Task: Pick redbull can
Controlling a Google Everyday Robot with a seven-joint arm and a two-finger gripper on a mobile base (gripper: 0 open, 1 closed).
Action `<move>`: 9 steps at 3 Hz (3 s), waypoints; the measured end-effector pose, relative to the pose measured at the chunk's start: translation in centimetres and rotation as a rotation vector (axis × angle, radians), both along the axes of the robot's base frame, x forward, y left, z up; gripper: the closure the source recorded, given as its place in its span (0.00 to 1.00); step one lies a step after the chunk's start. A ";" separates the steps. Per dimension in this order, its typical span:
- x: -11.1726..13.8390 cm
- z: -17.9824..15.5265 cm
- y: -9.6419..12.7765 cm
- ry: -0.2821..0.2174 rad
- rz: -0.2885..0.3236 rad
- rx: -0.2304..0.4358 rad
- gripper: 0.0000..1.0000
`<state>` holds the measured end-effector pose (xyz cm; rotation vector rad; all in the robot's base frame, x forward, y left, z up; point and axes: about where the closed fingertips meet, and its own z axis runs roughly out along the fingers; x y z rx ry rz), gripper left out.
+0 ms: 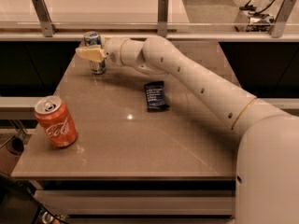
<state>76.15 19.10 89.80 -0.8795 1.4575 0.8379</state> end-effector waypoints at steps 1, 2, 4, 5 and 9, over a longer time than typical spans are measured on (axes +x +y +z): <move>-0.1 0.0 0.4 0.000 0.005 0.001 0.64; -0.2 0.0 0.6 0.000 0.009 0.002 0.87; -0.5 0.4 0.8 -0.006 0.027 0.000 1.00; -0.7 1.9 0.1 -0.032 0.059 -0.003 1.00; -1.3 10.1 -4.0 -0.249 0.051 -0.036 1.00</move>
Offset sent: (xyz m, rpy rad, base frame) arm -0.0011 0.0035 -0.0003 0.0015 -0.0005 0.0049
